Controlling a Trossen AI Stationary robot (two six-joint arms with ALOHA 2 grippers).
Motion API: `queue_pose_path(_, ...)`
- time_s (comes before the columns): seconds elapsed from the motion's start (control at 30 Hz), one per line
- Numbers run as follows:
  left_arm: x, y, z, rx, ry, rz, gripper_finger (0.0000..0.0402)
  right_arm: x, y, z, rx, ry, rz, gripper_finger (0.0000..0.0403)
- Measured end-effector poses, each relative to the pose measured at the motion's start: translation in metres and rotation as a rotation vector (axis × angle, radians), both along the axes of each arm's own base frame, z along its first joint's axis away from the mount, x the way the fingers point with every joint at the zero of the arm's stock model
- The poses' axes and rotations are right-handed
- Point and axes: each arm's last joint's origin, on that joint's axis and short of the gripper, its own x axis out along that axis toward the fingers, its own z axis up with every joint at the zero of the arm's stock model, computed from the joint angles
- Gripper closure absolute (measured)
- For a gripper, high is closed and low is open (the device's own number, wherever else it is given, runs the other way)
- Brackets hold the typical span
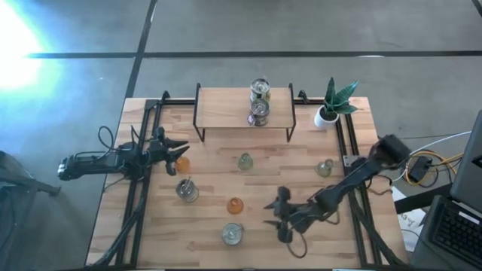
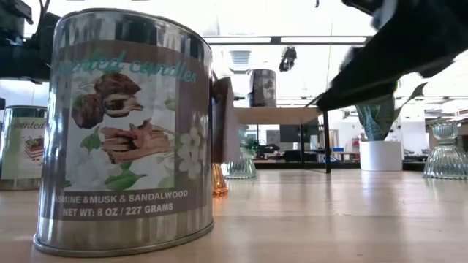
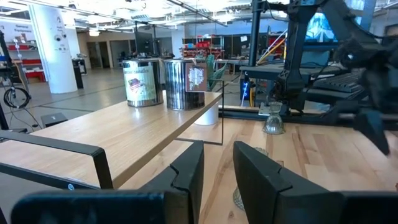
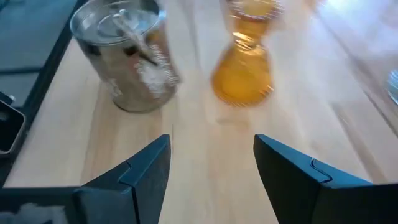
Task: Pick & Place candle stick holders
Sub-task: Put the right green candle holder on the shelf
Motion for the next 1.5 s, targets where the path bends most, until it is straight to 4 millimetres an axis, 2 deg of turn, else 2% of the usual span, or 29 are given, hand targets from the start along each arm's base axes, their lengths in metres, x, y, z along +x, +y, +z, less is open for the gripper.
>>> queue_pose_path(0.2,0.000,0.000,0.000,0.000,-0.001,0.001,0.0310,-0.049,-0.027,0.006,0.101,0.020,-0.138,0.0179)
queue_pose_path(0.37,0.000,0.000,0.000,0.000,-0.002,0.001,0.0310,-0.087,-0.047,0.011,0.202,-0.070,-0.408,0.0179)
queue_pose_path(0.53,0.000,0.000,0.000,0.000,-0.002,0.001,0.0310,-0.110,-0.051,0.026,0.211,-0.164,-0.499,0.0179)
queue_pose_path(0.87,0.000,0.000,0.000,0.000,-0.003,0.001,0.0310,-0.119,-0.057,0.040,0.200,-0.014,-0.808,0.0179)
queue_pose_path(1.0,0.000,0.000,0.000,0.000,-0.004,0.001,0.0310,-0.119,-0.053,0.037,0.181,0.040,-0.917,0.0179)
queue_pose_path(1.1,0.000,0.000,0.000,0.000,-0.004,0.001,0.0310,-0.122,-0.046,0.028,0.244,0.081,-1.001,0.0179)
queue_pose_path(1.4,0.000,0.000,0.000,0.000,-0.005,0.001,0.0310,-0.125,-0.031,0.015,0.340,0.096,-1.094,0.0179)
queue_pose_path(1.5,0.000,0.000,0.000,0.000,-0.005,0.000,0.0310,-0.132,-0.032,0.017,0.291,0.113,-1.087,0.0179)
